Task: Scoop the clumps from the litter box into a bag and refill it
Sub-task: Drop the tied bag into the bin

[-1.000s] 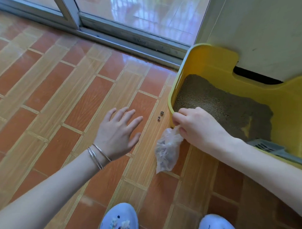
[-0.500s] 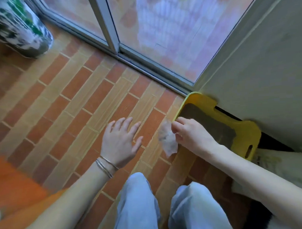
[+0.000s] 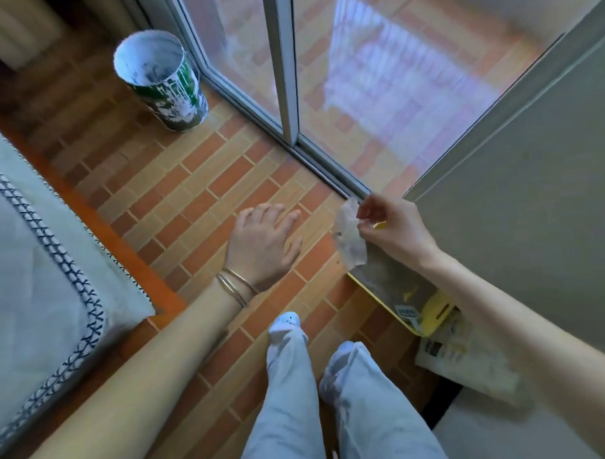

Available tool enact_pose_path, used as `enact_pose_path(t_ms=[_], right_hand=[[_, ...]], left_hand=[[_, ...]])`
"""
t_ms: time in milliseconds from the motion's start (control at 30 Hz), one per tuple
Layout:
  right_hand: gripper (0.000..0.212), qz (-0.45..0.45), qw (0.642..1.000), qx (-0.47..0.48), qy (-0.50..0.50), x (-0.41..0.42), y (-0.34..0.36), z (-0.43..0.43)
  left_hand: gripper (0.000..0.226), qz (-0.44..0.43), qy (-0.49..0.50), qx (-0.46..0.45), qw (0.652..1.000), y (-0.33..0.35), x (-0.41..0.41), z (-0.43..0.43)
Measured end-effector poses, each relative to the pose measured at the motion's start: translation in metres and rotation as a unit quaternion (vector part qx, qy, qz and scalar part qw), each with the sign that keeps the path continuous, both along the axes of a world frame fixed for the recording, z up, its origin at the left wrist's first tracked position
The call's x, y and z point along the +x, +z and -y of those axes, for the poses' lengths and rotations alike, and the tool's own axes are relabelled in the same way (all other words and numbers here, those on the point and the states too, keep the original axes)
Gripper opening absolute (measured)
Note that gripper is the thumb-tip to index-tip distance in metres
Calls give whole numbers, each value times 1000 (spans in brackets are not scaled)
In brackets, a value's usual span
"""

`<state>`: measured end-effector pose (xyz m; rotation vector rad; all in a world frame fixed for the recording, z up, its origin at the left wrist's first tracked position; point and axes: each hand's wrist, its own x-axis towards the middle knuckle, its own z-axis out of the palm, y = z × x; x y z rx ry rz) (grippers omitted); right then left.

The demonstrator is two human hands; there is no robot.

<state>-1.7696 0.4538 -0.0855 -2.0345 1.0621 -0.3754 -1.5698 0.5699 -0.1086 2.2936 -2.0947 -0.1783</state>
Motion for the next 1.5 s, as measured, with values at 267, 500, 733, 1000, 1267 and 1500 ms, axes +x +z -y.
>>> enact_pose_path(t_ms=[267, 500, 733, 1000, 1267, 1500], right_hand=[[21, 61, 997, -43, 4, 0, 85, -13], [19, 59, 997, -56, -19, 12, 91, -40], [20, 48, 996, -69, 21, 72, 96, -51], [23, 55, 995, -69, 42, 167, 97, -44], [18, 67, 989, -90, 94, 249, 87, -32], [18, 39, 984, -81, 157, 340, 72, 20]], left_hand=[[50, 11, 57, -45, 997, 67, 4, -32], [51, 2, 102, -30, 994, 78, 21, -66], [53, 9, 121, -18, 992, 88, 93, -83], [53, 26, 155, -17, 987, 99, 189, -108], [53, 16, 194, 1, 981, 87, 243, -122], [55, -6, 250, 20, 968, 71, 304, -84]])
